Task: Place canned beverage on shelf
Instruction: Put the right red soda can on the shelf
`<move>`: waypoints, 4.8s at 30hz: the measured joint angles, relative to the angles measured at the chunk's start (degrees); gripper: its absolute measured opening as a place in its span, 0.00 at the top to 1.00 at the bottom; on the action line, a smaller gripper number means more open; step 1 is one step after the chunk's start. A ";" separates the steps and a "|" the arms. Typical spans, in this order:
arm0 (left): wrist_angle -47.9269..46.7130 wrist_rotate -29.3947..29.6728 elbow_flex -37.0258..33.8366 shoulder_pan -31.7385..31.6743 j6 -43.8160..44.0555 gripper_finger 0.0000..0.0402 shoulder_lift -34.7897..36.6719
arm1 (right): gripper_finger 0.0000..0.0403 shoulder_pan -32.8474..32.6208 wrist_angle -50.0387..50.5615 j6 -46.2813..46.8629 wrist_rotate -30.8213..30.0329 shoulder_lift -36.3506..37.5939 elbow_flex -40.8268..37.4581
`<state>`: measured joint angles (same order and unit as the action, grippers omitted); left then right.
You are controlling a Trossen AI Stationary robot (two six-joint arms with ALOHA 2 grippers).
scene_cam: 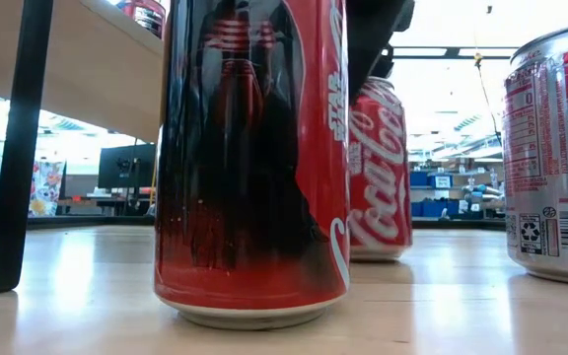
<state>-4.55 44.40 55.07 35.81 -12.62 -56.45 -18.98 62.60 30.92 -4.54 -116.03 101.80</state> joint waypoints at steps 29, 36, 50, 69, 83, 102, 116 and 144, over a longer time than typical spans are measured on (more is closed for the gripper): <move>-4.72 0.00 0.00 -0.02 4.06 0.04 -0.16 | 0.16 -0.94 -6.51 -4.89 -1.96 -0.02 -7.52; -10.47 -0.15 -0.02 0.13 9.35 0.04 -0.20 | 0.23 -0.91 -2.89 -9.99 -5.97 0.01 -4.43; -6.11 -8.14 0.04 6.22 12.13 0.04 -2.46 | 0.20 -3.22 11.96 -9.37 -6.81 0.69 13.13; 1.88 -5.78 0.00 8.95 23.26 0.04 -20.59 | 0.20 -7.96 8.10 -12.71 -9.60 0.51 25.44; 2.12 -0.50 1.31 5.25 28.46 0.04 -25.97 | 0.20 -7.15 0.88 -17.86 -12.31 -0.11 25.31; 2.01 -3.56 1.29 2.86 29.05 0.14 -25.94 | 0.20 -4.33 -7.88 -19.84 -10.40 -2.42 25.26; -3.88 -2.69 1.31 4.03 30.61 0.23 -24.28 | 0.14 -3.37 -12.64 -24.83 -8.78 -3.02 25.25; -8.93 -0.63 0.74 9.82 24.06 0.22 -21.33 | 0.12 -10.95 -16.54 -29.56 -26.73 -0.87 23.53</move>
<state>-13.48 43.78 55.81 45.63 11.44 -77.78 -29.93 46.06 1.36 -31.26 -116.90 125.33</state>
